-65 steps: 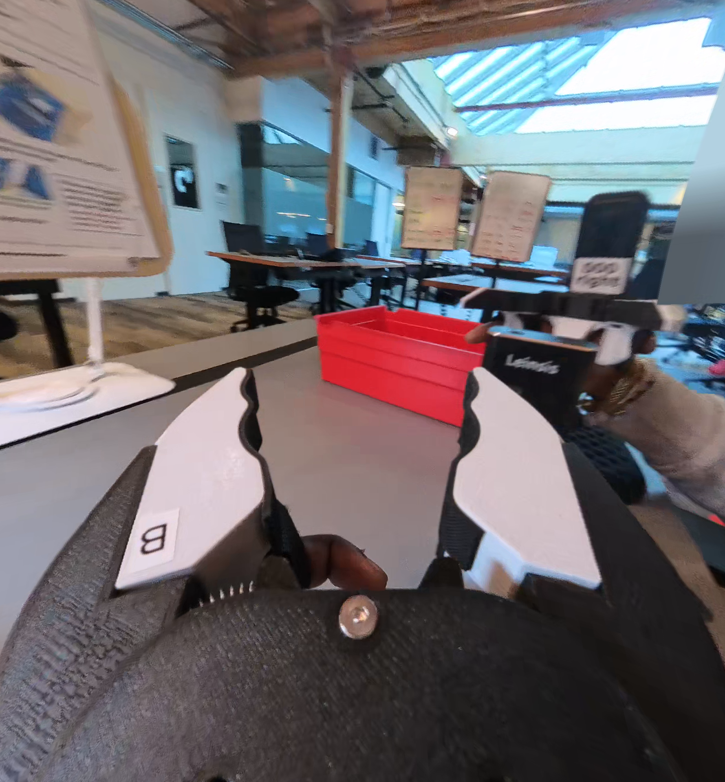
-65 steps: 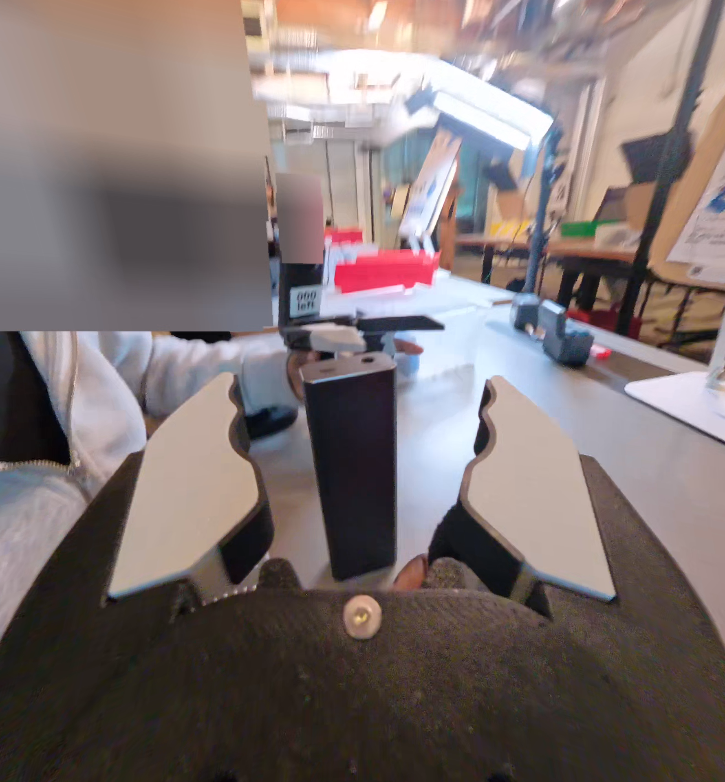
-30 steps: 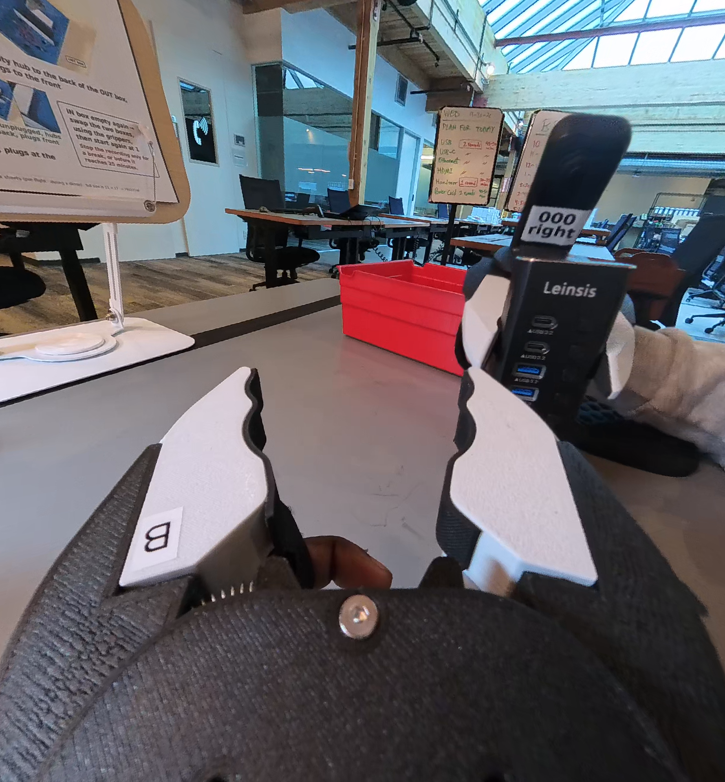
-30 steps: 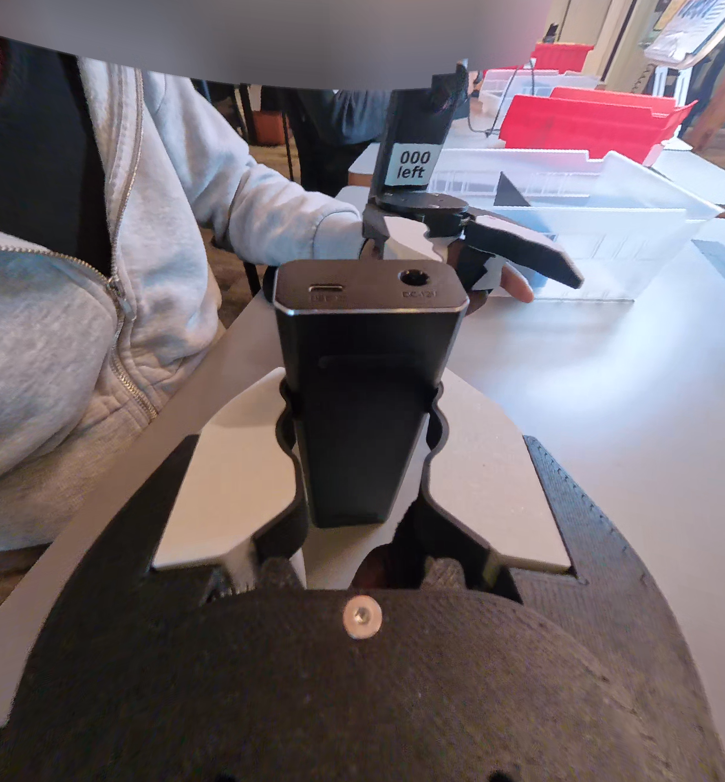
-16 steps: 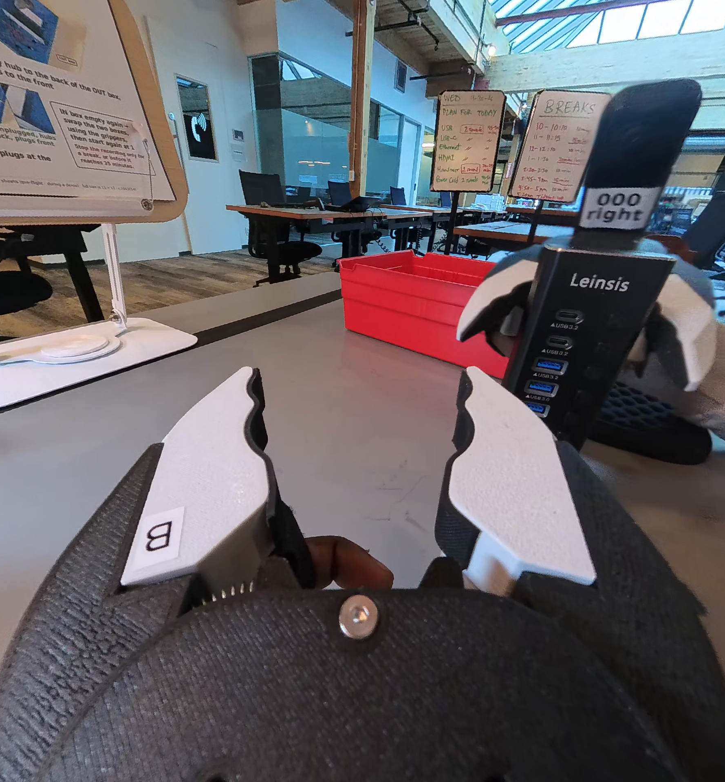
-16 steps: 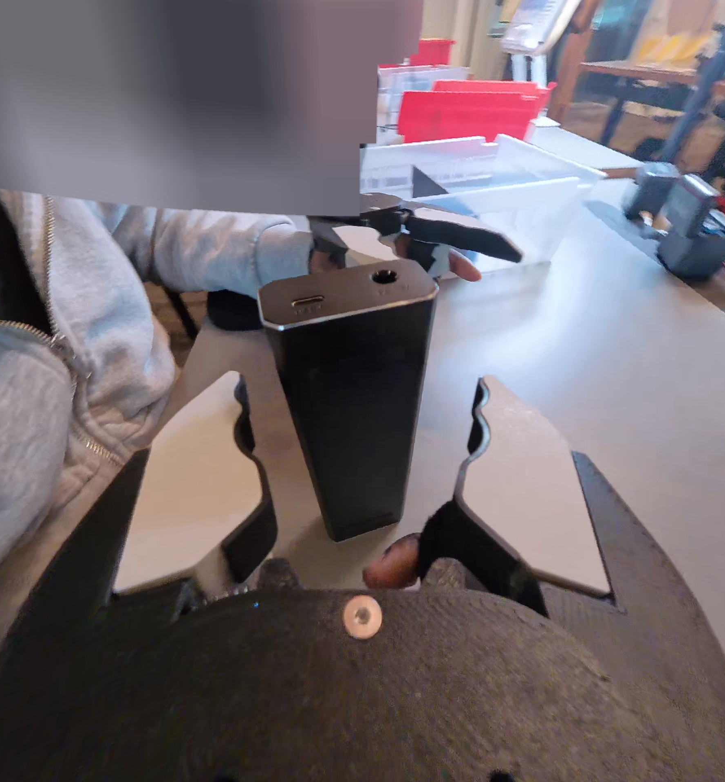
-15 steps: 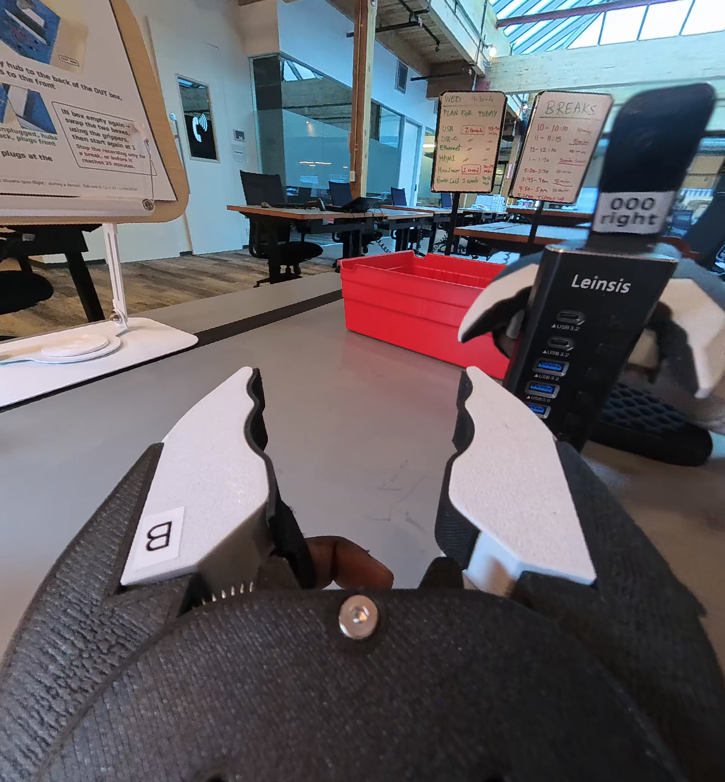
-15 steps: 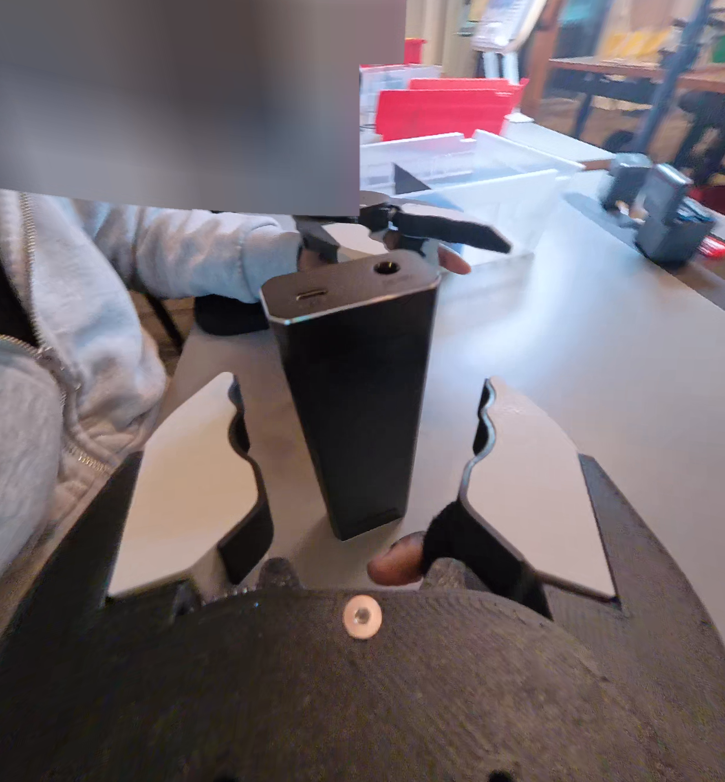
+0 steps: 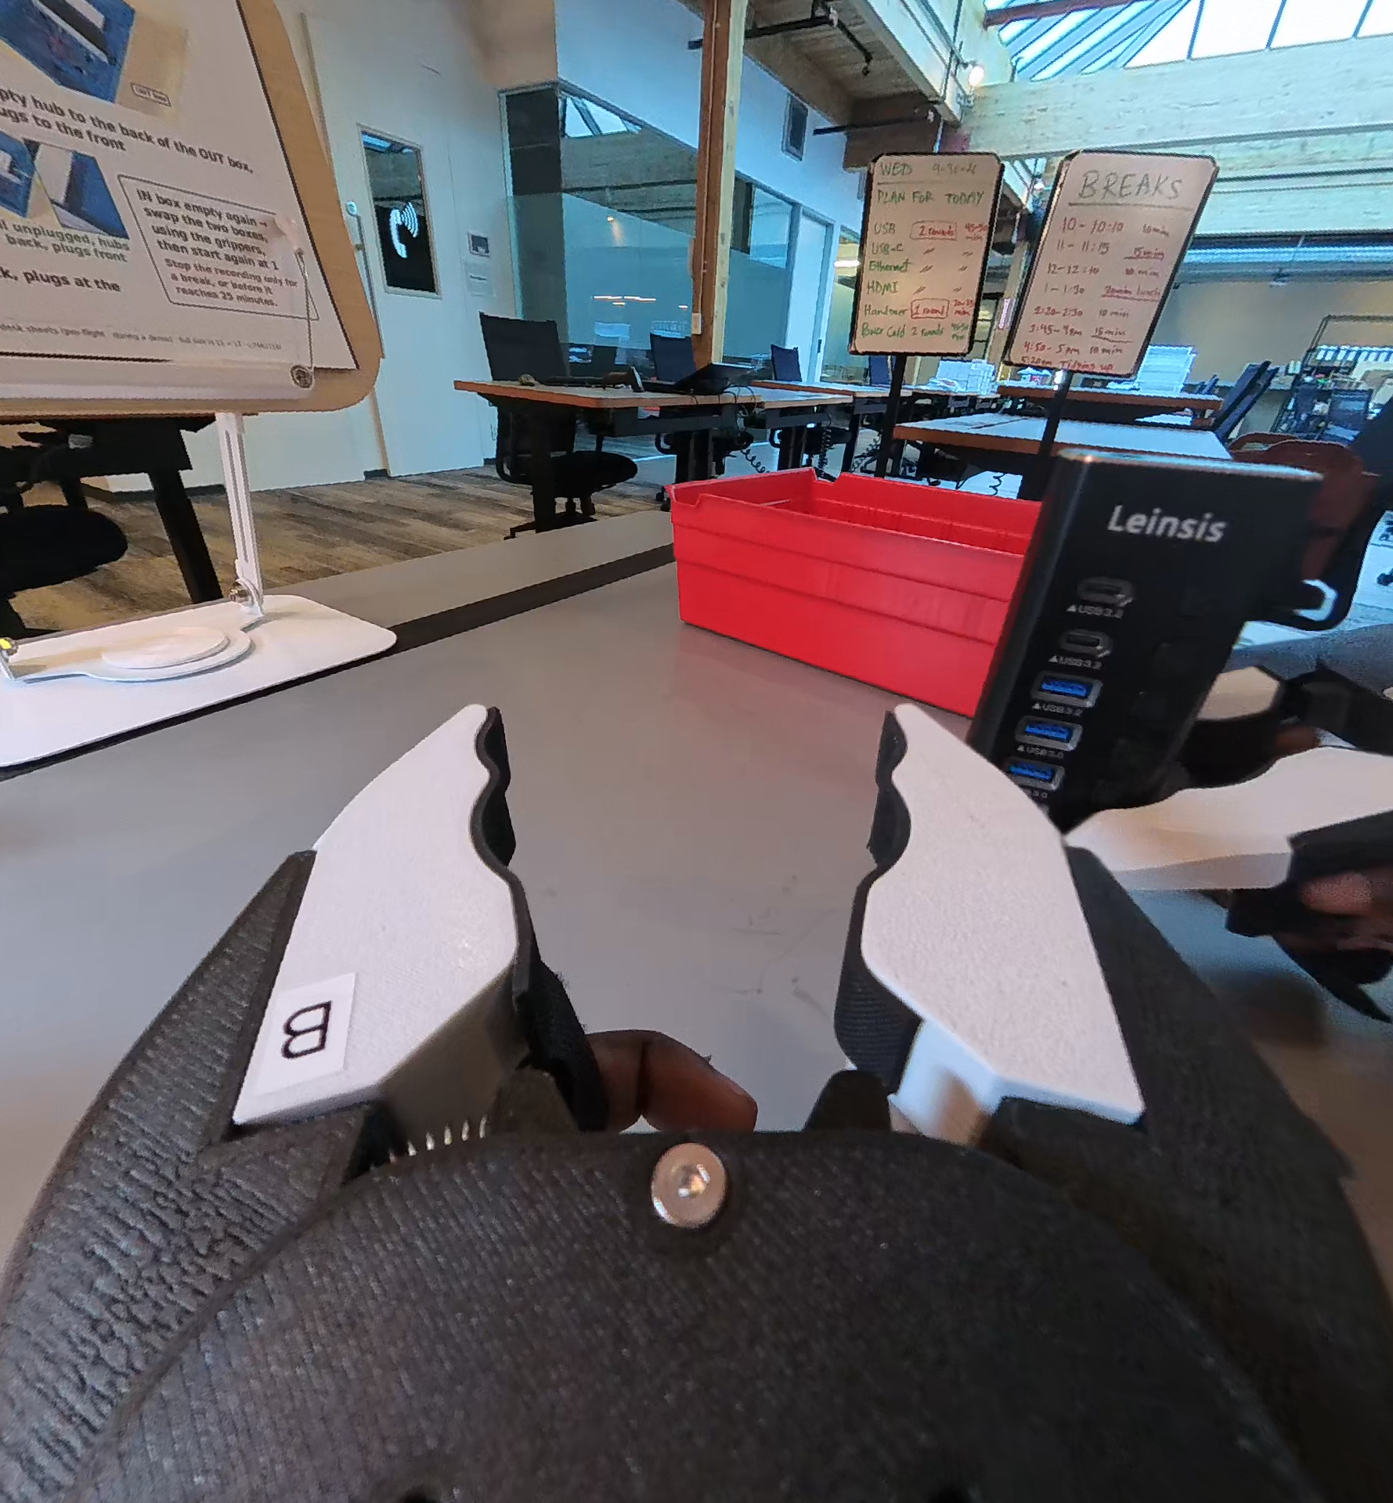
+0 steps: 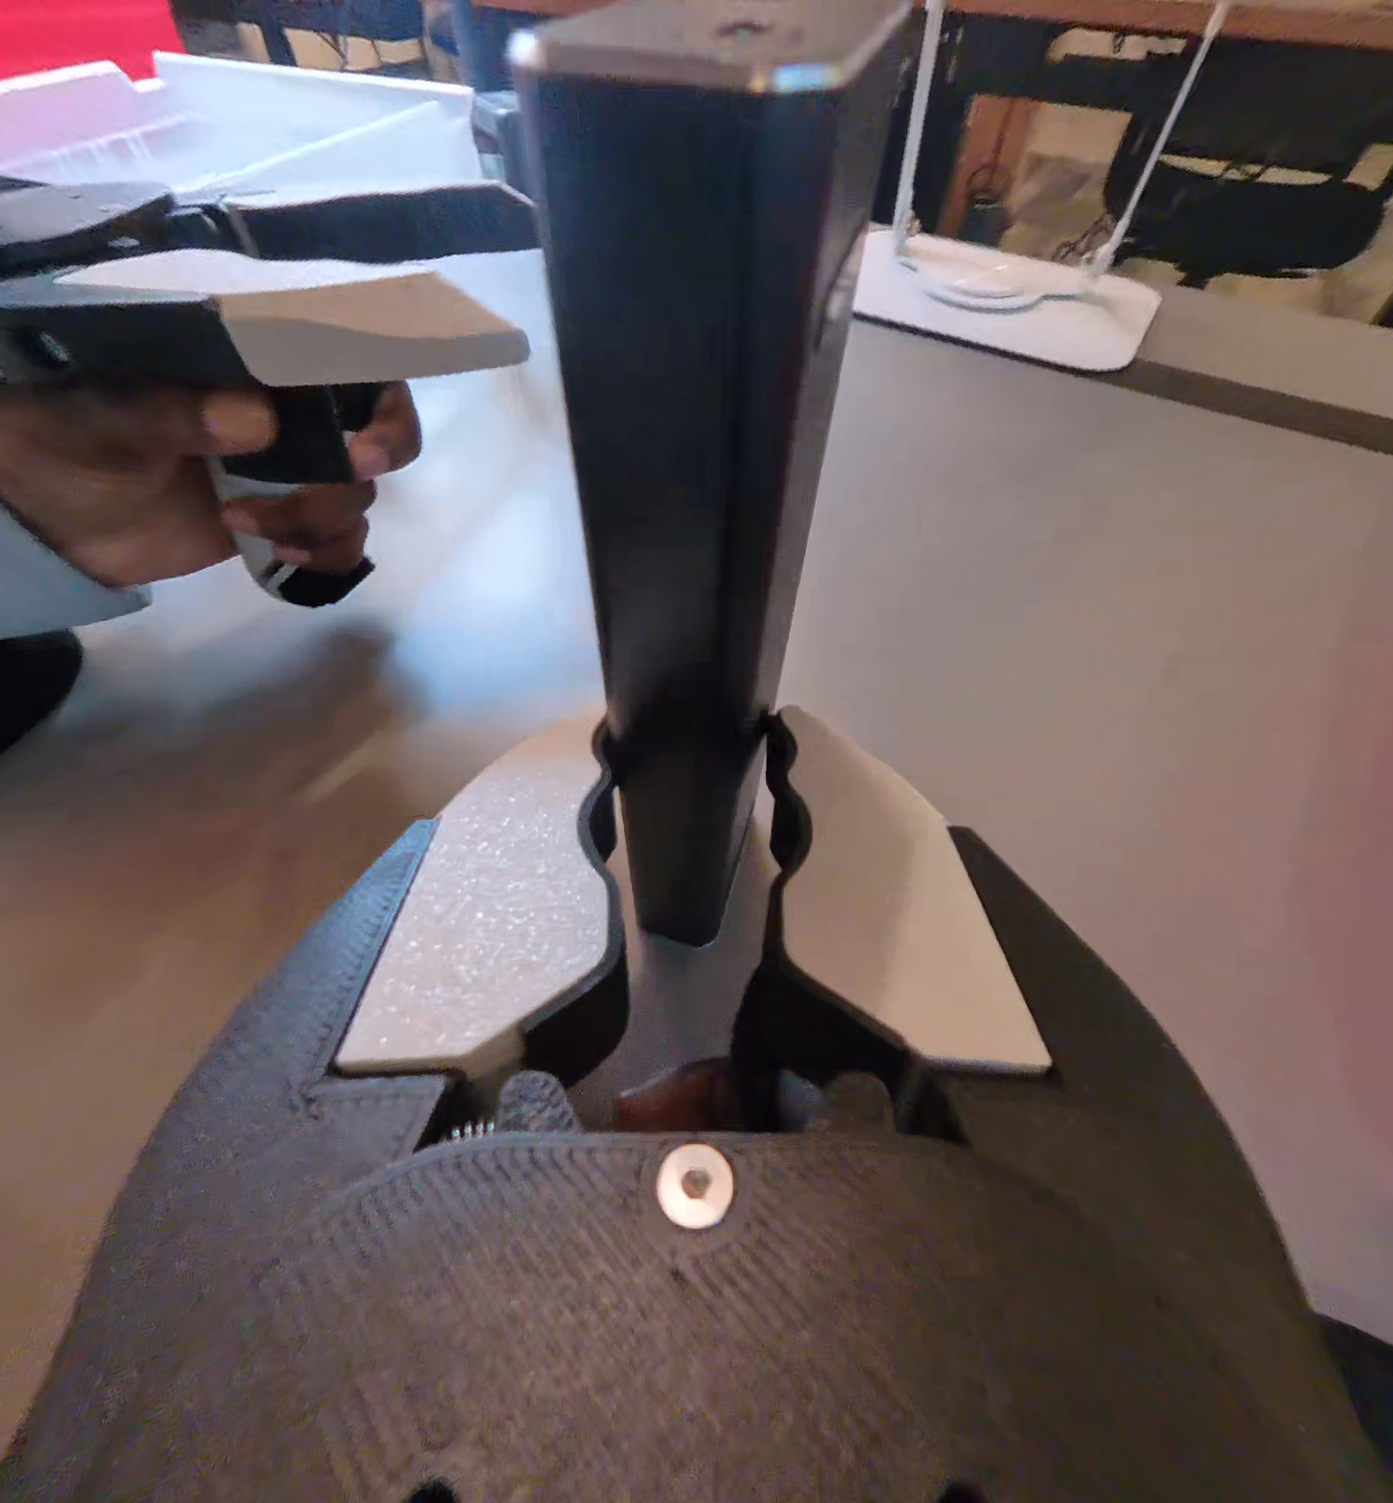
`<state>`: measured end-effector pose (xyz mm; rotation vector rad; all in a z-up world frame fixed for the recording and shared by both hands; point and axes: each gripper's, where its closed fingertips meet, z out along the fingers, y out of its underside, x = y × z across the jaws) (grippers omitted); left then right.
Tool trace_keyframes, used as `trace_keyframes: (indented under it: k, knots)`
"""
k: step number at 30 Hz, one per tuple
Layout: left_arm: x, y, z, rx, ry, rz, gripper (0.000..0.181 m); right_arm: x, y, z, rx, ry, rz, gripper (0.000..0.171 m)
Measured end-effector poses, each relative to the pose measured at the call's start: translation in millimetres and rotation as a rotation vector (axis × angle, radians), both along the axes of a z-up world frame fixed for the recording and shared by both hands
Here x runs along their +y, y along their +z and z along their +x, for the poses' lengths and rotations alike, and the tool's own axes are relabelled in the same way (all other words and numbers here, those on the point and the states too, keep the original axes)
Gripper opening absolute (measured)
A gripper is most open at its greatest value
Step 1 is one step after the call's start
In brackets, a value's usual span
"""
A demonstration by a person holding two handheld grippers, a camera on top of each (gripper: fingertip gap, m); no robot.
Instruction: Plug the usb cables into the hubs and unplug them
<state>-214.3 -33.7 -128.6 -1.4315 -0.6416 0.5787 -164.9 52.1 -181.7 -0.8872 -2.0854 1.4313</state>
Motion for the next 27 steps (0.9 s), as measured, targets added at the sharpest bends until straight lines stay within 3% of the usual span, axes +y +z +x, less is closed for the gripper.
trace_keyframes:
  k: [12, 20, 23, 27]
  knots:
    - [4, -2, 3, 0.006, -0.017, -0.025, 0.086, 13, -1, -22, -0.012, 0.380, 0.090, 0.031]
    - [4, -4, 3, 0.000, -0.019, -0.034, 0.085, 8, 0, -29, 0.036, 0.411, 0.076, 0.035]
    - [6, -5, 4, 0.001, -0.024, -0.038, 0.085, 10, 12, -25, 0.060, 0.431, 0.010, 0.077]
    - [6, -5, 4, 0.003, -0.023, -0.043, 0.085, 19, 27, -28, 0.144, 0.432, -0.065, 0.112]
